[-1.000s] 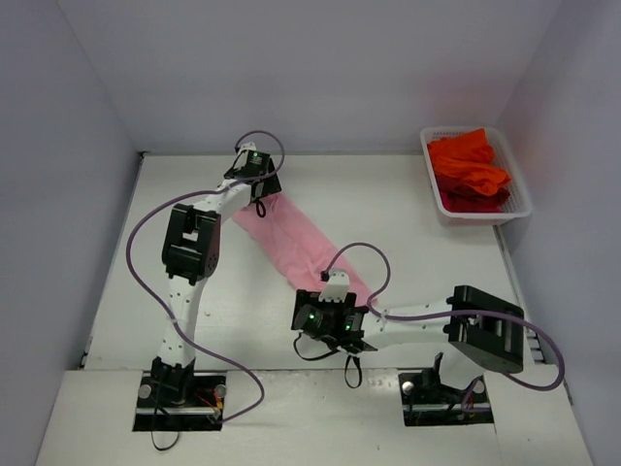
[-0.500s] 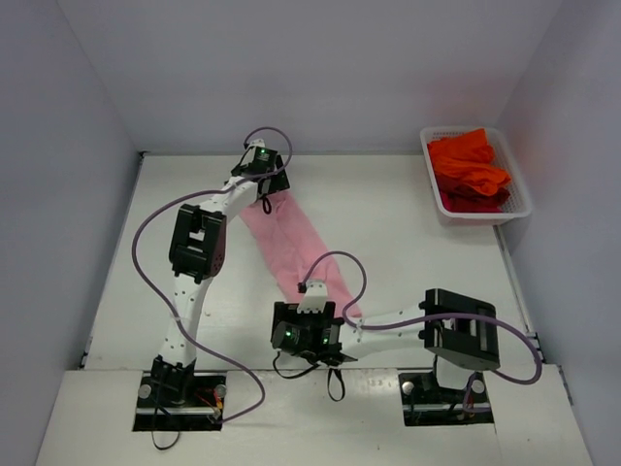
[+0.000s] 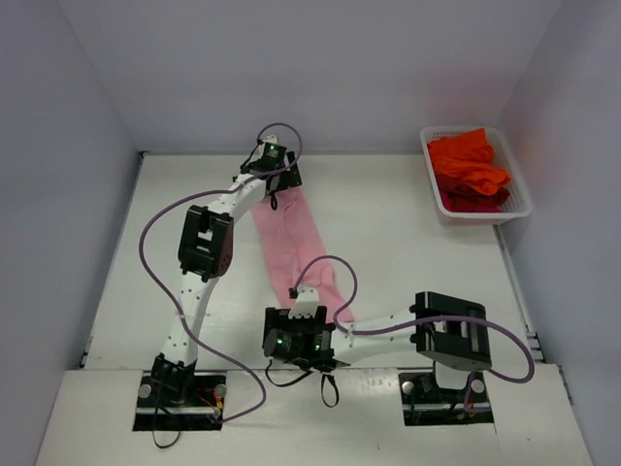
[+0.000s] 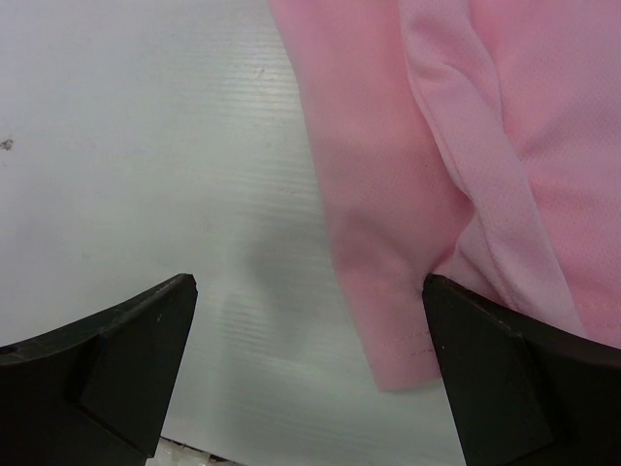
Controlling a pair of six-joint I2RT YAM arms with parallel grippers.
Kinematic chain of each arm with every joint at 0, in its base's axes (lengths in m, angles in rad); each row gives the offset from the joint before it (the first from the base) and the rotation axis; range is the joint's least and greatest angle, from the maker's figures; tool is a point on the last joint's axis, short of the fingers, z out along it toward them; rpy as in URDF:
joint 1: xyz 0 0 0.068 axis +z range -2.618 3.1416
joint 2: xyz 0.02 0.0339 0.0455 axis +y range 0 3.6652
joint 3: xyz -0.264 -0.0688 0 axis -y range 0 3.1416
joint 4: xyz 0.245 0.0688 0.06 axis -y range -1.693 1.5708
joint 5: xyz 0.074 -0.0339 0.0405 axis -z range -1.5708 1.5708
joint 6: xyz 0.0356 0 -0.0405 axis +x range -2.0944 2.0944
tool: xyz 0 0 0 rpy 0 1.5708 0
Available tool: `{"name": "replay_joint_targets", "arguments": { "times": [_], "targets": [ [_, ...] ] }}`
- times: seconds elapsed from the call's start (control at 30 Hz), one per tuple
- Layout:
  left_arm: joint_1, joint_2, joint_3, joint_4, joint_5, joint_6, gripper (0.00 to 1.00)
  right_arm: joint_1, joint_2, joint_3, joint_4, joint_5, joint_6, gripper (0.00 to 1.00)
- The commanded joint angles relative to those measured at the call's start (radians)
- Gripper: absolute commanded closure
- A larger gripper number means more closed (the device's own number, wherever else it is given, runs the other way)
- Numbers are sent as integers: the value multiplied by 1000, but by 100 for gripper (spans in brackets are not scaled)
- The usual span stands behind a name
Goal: Fold and stack the t-shirts
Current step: Fold the tshirt
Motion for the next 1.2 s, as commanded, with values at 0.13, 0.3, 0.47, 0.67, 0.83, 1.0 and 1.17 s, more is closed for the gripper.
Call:
{"name": "replay_joint_targets", "arguments": {
  "times": [0.13, 0.3, 0.47, 0.67, 0.83, 1.0, 1.17],
  "targets": [
    [-21, -22, 95, 6, 60, 21, 19, 47, 95, 25, -49, -142, 84, 0],
    [-33, -26, 104, 14, 98, 33, 19, 57, 116, 50, -49, -139, 78, 0],
    [-35, -28, 101, 22, 124, 35, 19, 60, 118, 50, -49, -139, 78, 0],
    [-42, -35, 97, 32, 133, 43, 19, 61, 109, 41, -49, -131, 81, 0],
    [-42, -89, 52, 32, 89, 72, 18, 61, 52, 5, -50, -94, 93, 0],
    [-39, -153, 35, 9, 37, 96, 19, 60, 27, -3, -64, -65, 92, 0],
    [-29, -216, 15, -6, 17, 107, 19, 60, 26, 2, -103, -63, 93, 0]
  ]
}}
